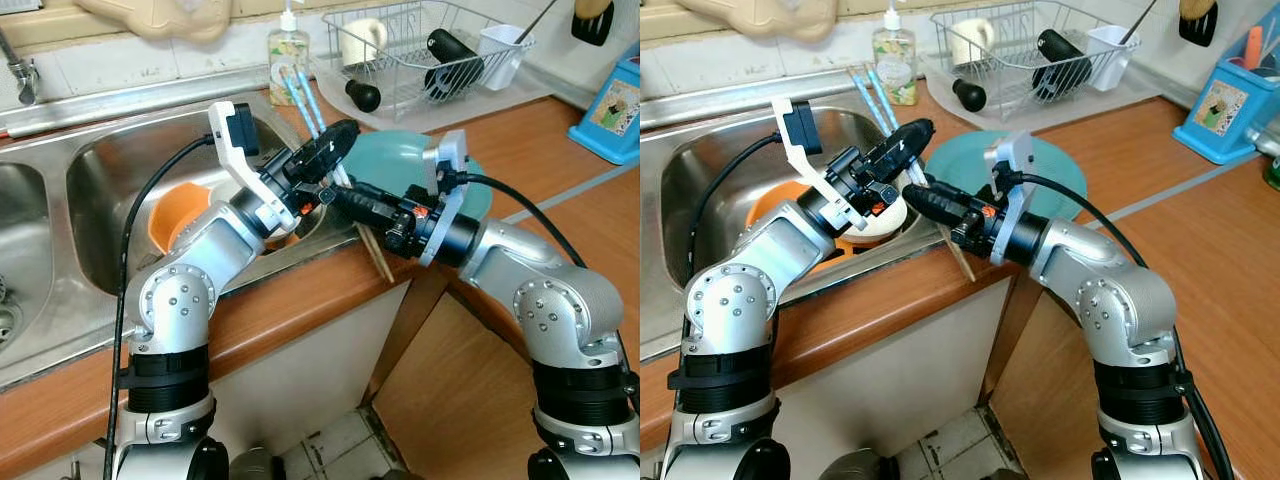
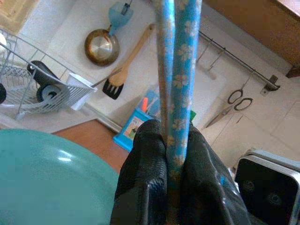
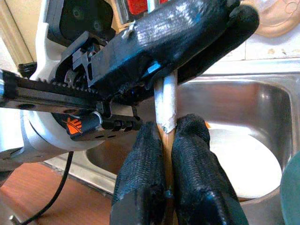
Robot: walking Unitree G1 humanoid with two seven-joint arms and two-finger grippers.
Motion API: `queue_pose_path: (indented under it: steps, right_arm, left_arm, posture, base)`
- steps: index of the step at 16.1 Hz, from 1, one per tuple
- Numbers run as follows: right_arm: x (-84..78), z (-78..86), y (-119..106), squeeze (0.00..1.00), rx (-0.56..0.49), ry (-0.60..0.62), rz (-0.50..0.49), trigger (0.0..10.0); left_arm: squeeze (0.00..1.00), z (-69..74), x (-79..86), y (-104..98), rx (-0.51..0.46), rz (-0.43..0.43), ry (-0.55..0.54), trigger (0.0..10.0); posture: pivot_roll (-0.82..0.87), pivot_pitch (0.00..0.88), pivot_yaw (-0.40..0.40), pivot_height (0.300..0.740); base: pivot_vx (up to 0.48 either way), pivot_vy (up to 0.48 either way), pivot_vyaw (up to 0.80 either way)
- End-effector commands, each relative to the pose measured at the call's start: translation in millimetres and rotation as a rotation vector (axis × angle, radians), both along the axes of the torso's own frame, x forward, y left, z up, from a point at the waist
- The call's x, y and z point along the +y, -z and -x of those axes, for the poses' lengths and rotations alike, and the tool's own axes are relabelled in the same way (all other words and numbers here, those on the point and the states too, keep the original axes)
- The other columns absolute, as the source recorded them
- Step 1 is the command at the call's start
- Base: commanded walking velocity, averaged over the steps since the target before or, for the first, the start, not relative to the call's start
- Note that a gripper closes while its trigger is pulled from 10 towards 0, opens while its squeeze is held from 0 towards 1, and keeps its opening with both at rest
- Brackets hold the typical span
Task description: Kitchen organization
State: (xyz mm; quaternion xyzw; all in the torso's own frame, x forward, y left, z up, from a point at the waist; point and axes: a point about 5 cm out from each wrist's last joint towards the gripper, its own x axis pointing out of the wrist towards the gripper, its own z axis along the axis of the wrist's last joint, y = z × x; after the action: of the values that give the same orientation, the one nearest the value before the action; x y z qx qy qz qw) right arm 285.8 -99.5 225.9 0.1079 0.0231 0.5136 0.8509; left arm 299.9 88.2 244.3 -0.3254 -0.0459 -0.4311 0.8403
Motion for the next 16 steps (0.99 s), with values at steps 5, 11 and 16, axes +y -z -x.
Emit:
queue_pose_path:
  steps: [5,11,16]
  right_arm:
    - [-2.7,-2.3,-8.9,1.00,-0.027,0.023,0.003,10.0]
    - [-9.8,-9.8,-5.3,0.00,-0.033,0.141,0.078,10.0]
    - [-3.6,-5.8,-0.4,0.00,-0.072,0.172,0.211,10.0]
  left_arm:
    - [0.00,-6.5,11.6,0.3,0.027,-0.017,-0.081,0.0]
    - [0.00,-44.9,56.9,13.4,0.154,-0.108,-0.427,0.0]
    - [0.00,-83.7,100.5,36.0,0.347,-0.209,-0.773,0.0]
  posture:
    - [-0.05,0.018,0.025,0.740]
    - [-0.06,0.017,0.021,0.740]
    - [-0.06,0.005,0.022,0.740]
  base:
    - [0.000,0.000,0.00]
    - [0.000,0.000,0.00]
    - [0.000,0.000,0.00]
